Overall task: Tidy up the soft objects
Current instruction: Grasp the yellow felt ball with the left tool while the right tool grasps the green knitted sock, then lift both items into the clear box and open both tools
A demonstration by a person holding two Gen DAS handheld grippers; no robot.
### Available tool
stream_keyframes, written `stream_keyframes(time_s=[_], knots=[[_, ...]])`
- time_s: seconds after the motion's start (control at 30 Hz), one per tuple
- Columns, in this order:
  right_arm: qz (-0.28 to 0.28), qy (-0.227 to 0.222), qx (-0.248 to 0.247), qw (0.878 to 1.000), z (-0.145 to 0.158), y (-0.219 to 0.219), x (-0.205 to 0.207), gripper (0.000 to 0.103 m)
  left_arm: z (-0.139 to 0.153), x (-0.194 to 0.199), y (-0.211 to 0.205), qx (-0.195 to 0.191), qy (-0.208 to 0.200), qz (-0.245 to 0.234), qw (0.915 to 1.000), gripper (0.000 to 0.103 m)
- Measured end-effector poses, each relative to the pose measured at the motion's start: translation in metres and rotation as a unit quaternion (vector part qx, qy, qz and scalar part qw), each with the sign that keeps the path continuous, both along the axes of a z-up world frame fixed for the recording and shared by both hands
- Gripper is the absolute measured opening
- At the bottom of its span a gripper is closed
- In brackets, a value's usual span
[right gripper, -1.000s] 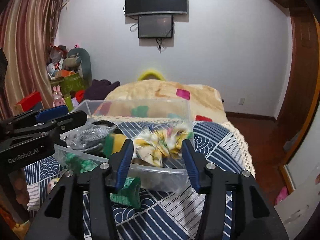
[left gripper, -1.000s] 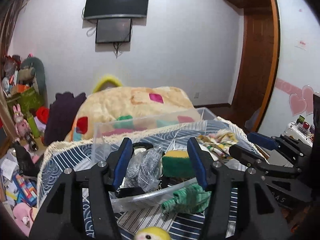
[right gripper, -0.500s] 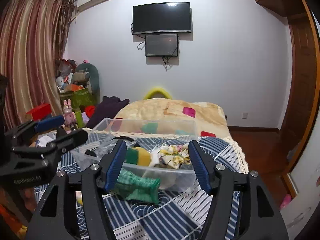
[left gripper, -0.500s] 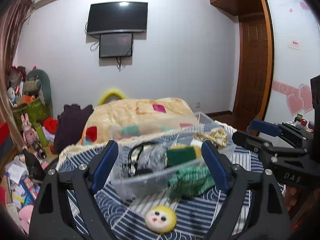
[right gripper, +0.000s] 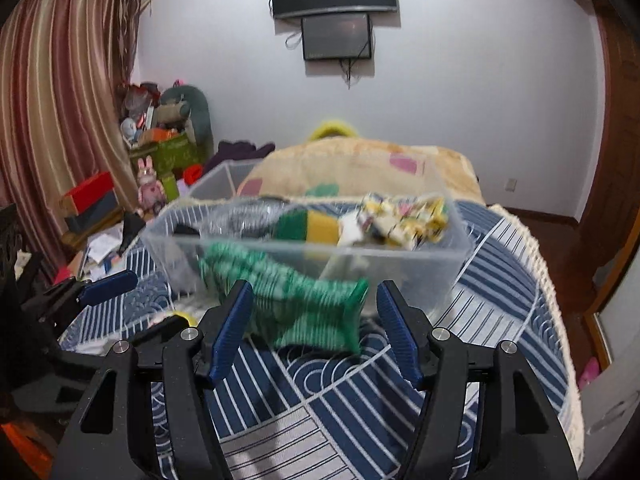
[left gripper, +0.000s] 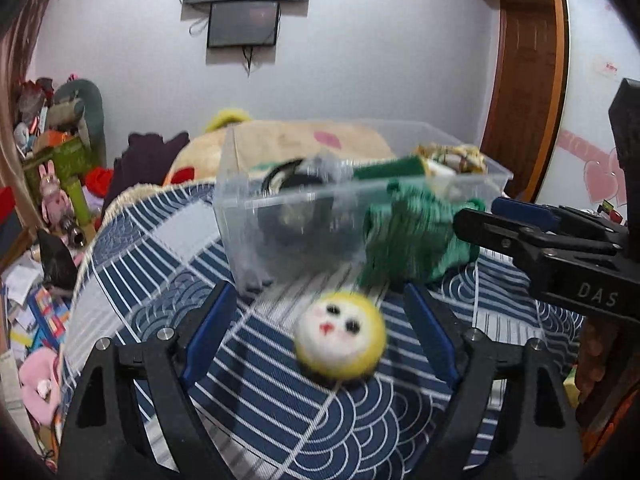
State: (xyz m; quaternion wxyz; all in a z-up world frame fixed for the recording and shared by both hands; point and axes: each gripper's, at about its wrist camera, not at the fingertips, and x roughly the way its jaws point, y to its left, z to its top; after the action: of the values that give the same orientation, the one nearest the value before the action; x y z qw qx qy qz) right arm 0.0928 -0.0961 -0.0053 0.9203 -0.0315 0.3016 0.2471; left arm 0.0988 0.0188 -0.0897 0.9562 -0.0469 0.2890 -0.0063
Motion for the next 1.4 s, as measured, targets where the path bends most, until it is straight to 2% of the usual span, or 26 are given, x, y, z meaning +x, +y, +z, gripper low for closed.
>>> stream_keyframes(time_s=[0.1,0.27,0.33,0.4,0.47,0.6,0.7,0.8,1.03,1.4], knots=[[0.007,0.013,-0.002,1.000,-0.007,0.004,0.002,0.061,-0.010,0.001,0.002,-0.016,0.011,-0.001,0.9998,0.085],[0.011,0.037,-0.002,0.999,-0.016,0.011,0.010,0.064,-0.023,0.003,0.001,-0.043,0.029,-0.025,0.9984,0.065],[0.010,0.044,-0.004,0.999,-0.020,0.013,0.012,0.064,-0.025,0.003,-0.002,-0.040,0.031,-0.035,0.9981,0.054],[0.010,0.044,-0.010,0.999,-0.023,0.015,0.011,0.064,-0.027,0.002,-0.007,-0.035,0.032,-0.039,0.9981,0.047],[0.011,0.043,-0.015,0.999,-0.023,0.017,0.011,0.061,-0.027,0.000,-0.008,-0.033,0.030,-0.039,0.9983,0.046],[0.018,0.054,-0.007,0.998,-0.024,0.014,0.013,0.026,-0.025,-0.004,-0.006,-0.041,0.026,-0.036,0.9982,0.045],[0.024,0.053,0.000,0.998,-0.023,0.011,0.010,0.017,-0.021,-0.007,-0.001,-0.044,0.020,-0.029,0.9984,0.045],[0.032,0.041,-0.004,0.999,-0.019,0.011,0.004,0.013,-0.014,-0.012,0.003,-0.044,0.009,-0.021,0.9988,0.045],[0.042,0.007,0.007,0.999,0.003,0.003,-0.011,0.013,0.013,-0.019,0.009,-0.039,-0.028,-0.014,0.9987,0.045],[0.002,-0.065,0.039,0.997,0.046,-0.029,-0.019,0.013,0.066,-0.014,0.009,-0.030,-0.090,-0.018,0.9954,0.045]])
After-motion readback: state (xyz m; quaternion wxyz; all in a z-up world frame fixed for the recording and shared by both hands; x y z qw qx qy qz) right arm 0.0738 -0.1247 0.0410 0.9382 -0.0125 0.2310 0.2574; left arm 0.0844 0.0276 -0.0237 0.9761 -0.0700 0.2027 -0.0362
